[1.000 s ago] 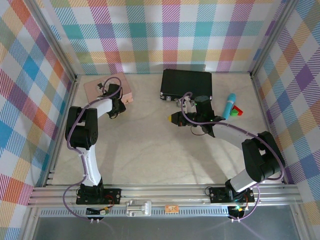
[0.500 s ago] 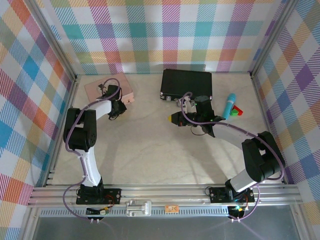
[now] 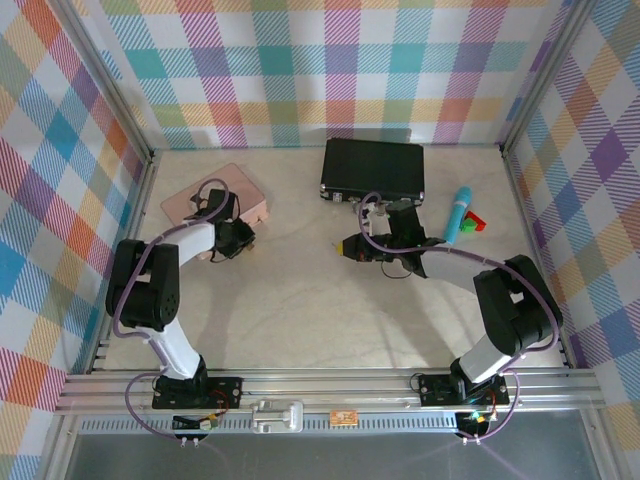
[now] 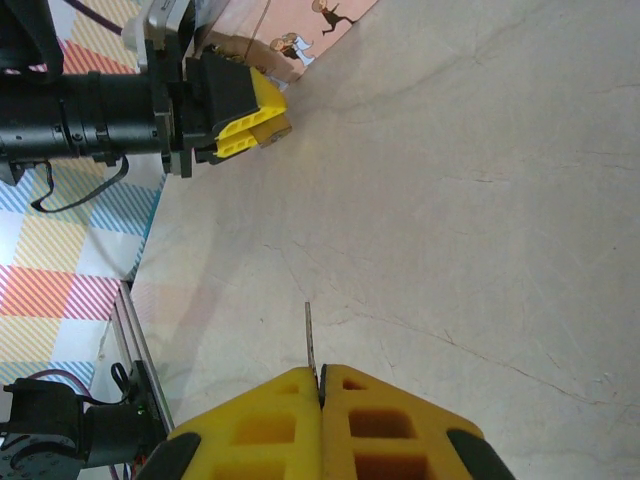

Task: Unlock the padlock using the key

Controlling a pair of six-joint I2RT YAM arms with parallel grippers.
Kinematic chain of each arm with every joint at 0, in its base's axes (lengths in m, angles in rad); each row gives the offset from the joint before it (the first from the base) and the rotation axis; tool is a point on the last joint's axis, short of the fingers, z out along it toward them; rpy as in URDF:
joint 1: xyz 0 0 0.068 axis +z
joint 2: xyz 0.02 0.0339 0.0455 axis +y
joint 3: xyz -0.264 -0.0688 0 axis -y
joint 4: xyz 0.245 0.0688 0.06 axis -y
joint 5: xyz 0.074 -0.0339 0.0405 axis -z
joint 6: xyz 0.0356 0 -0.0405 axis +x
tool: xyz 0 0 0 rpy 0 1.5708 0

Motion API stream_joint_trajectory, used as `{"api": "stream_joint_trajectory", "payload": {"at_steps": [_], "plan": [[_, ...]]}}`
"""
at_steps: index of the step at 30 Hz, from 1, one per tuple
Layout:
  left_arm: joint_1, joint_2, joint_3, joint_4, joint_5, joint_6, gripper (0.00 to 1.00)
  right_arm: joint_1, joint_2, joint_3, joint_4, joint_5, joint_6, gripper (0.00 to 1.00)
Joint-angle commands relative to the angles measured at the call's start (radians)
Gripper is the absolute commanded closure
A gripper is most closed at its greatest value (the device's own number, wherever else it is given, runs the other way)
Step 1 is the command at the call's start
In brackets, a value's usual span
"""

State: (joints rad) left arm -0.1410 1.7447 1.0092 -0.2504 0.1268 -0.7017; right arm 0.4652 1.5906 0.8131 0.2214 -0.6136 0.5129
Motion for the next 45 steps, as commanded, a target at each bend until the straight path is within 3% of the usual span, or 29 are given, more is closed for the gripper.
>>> {"api": "stream_joint_trajectory", "payload": {"at_steps": [1,9,20,27,45], "plan": [[-0.006,-0.044,-0.061,0.043,0.042,-0.064,1.0,0.01,0.008,-0.012,0.032,-0.025,0.005,1.0],[-0.063,-0.139,-0.144,0.249,0.146,-0.251,1.0,0.081,0.109,0.005,0.157,-0.045,0.092,1.0],[-0.143,-0.219,-0.23,0.413,0.211,-0.35,1.0,0.13,0.258,0.037,0.368,-0.036,0.267,1.0],[-0.177,-0.26,-0.245,0.475,0.232,-0.349,1.0,0.151,0.291,0.08,0.489,-0.068,0.4,1.0],[-0.2,-0.342,-0.281,0.5,0.2,-0.367,1.0,0.199,0.348,0.152,0.549,-0.083,0.467,1.0]]}}
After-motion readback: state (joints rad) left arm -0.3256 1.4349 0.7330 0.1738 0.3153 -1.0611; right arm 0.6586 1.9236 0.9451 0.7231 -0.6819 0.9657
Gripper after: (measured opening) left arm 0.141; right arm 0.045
